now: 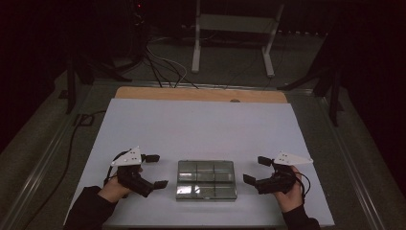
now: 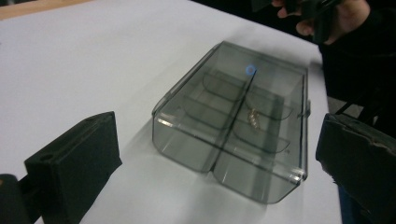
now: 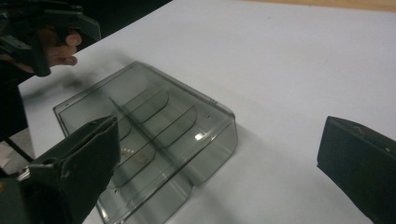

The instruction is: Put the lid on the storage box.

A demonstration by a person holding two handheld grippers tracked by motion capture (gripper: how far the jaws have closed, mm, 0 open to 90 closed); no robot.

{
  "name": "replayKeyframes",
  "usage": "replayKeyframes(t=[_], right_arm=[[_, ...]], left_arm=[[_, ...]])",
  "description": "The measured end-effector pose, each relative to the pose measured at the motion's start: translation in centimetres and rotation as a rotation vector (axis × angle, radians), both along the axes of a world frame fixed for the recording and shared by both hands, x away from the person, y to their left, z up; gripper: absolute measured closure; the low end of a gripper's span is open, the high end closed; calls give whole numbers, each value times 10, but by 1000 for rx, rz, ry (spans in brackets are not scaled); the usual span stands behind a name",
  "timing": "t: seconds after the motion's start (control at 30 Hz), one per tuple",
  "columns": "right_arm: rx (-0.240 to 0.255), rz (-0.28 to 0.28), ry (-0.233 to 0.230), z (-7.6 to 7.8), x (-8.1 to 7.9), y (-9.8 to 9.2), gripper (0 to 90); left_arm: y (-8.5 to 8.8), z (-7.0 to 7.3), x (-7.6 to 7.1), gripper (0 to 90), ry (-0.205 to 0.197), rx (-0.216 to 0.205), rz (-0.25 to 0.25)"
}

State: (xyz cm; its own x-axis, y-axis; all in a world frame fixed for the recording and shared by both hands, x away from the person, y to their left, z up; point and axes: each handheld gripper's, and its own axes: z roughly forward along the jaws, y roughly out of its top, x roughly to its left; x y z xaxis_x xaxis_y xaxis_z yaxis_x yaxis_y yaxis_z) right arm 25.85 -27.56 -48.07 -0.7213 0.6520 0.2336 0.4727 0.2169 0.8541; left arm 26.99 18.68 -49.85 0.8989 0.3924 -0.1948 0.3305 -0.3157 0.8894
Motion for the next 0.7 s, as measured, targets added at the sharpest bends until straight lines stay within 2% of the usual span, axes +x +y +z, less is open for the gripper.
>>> replayKeyframes(t=[0.17,0.3,0.43,0.53,0.7], right_arm=[[9,-6,-10,-3,-5,-5,0],[11,2,-8,-7,-7,-10,0],[7,11,-8,-12,-10,-15,0],[7,-4,-12,-16,-10,-21,0],[14,-28,-17,-19,-8,-26,0]], left_arm=[[5,-3,-4,8,3,10,8],[13,-6,-5,8,10,-5,24],[19,-9,-8,8,13,-2,45],[24,-12,-9,8,16,4,56],[28,-13,-7,8,22,-11,72]])
